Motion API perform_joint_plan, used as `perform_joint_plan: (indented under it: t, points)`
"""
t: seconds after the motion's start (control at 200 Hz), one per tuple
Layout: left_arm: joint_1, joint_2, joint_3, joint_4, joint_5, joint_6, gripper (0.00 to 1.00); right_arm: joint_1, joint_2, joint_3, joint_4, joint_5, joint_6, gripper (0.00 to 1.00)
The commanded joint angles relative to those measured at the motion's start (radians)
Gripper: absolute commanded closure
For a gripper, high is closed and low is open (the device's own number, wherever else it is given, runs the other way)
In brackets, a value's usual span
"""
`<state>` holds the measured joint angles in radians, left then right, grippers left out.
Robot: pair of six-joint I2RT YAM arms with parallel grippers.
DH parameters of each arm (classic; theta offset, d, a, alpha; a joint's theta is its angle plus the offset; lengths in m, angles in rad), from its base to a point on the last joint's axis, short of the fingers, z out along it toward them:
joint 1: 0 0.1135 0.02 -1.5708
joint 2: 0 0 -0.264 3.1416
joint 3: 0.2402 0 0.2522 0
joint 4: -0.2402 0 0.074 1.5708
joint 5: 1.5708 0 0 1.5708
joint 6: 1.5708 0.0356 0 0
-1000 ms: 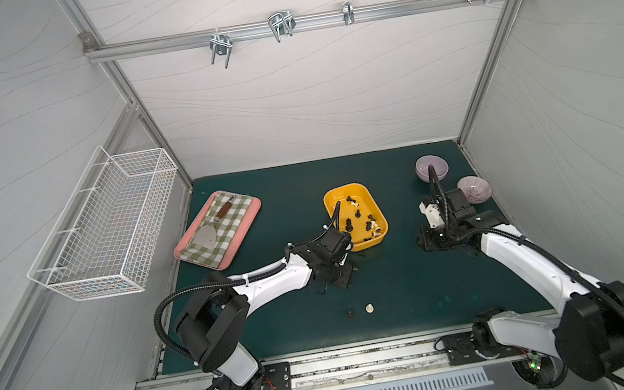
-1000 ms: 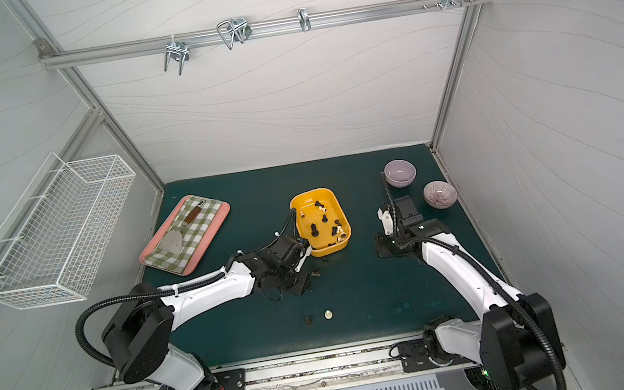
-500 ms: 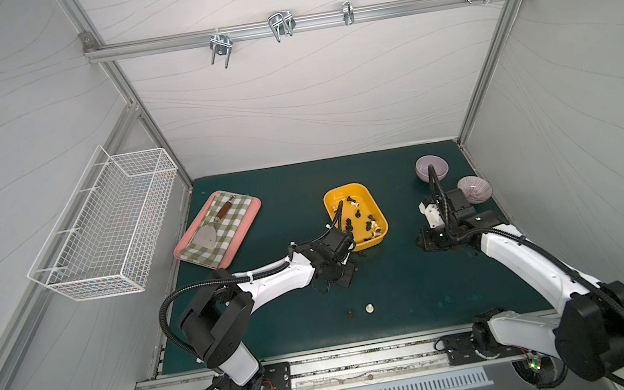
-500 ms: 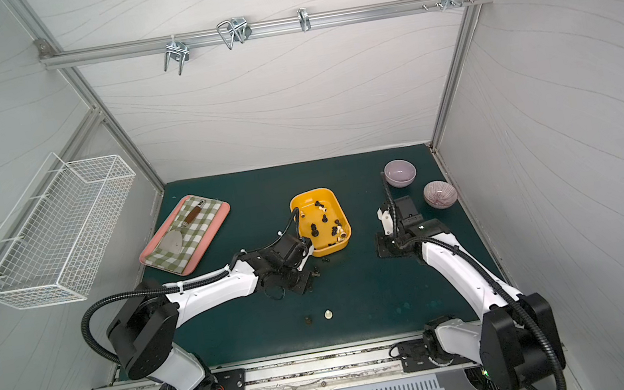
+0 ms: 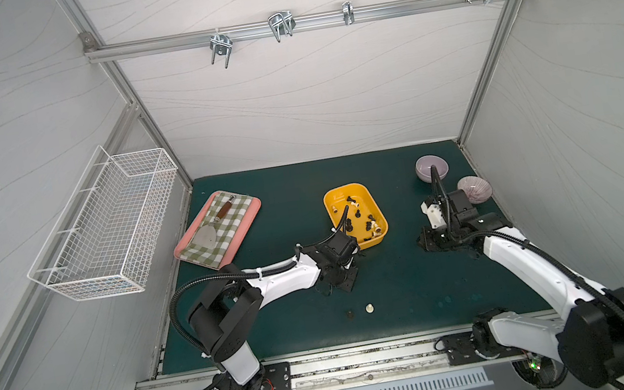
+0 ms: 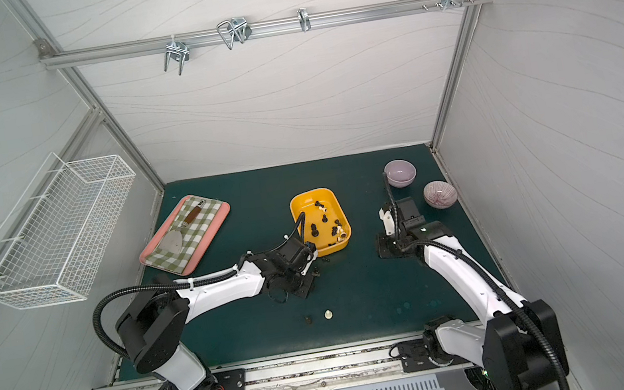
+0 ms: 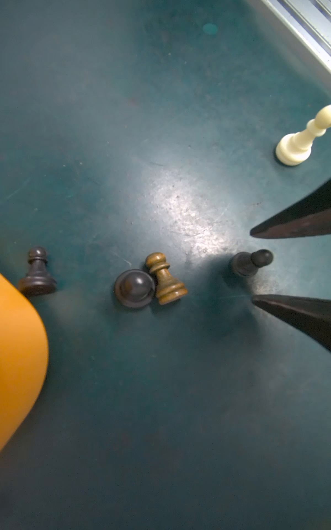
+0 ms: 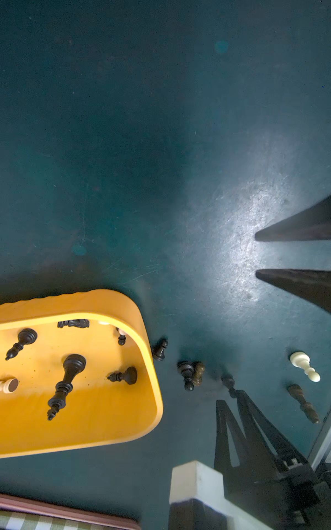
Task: Put the chess pieces into the storage box
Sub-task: Pick up the chess piece at the center of the board.
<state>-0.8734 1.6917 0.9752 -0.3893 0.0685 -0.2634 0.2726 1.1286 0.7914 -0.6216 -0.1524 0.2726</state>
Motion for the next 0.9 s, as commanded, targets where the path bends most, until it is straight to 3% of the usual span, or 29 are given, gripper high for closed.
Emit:
perform_joint_plan:
  t: [0.0,0.255,0.895]
  points:
    - [-0.006,0.024,0.040,0.036,0.012,0.007,0.67,-0.006,-0.015,-0.009,-0.015,0.016,-0.001,0.80]
    - [-0.012,0.051,0.065,0.027,0.010,0.016,0.77,-0.009,-0.014,-0.009,-0.015,0.018,-0.005,0.80]
    - [-0.025,0.049,0.040,-0.002,-0.006,0.033,0.80,-0.016,-0.013,-0.008,-0.014,0.019,-0.003,0.79]
